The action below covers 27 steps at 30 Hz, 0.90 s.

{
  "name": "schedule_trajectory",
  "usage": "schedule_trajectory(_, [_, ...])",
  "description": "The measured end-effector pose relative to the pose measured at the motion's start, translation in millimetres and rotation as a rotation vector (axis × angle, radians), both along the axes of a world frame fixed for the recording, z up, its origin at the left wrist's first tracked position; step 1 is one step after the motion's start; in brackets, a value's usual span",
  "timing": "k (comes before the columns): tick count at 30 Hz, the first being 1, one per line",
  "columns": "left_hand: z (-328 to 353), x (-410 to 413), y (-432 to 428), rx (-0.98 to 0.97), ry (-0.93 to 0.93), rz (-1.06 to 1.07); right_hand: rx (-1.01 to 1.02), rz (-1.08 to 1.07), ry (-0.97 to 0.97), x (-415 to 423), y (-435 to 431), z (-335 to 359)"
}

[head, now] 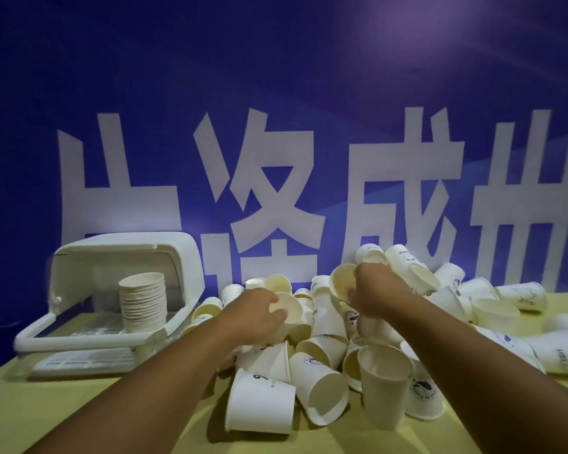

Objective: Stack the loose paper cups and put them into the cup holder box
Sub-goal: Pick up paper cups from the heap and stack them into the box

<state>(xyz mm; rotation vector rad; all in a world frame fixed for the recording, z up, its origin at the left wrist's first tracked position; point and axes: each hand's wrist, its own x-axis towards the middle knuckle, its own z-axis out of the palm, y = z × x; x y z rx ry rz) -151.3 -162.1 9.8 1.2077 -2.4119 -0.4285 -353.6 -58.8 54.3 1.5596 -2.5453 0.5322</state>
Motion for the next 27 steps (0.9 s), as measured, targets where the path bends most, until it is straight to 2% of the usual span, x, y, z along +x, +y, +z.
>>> schedule_trajectory(8, [10,52,-2,-0.101,0.381,0.06,-0.283,0.114,0.037,39,-3,10])
schedule_trajectory(16, [7,111,-8,-0.377,0.64,0.162,-0.496,0.256,-0.195,105,-34,0])
schedule_trajectory(24, [-5,154,-30,-0.6,0.801,0.321,-0.575,0.341,-0.317,159,-67,-13])
schedule_trajectory(27, [-7,167,-42,-0.672,0.749,0.368,-0.598,0.38,-0.358,175,-79,-9])
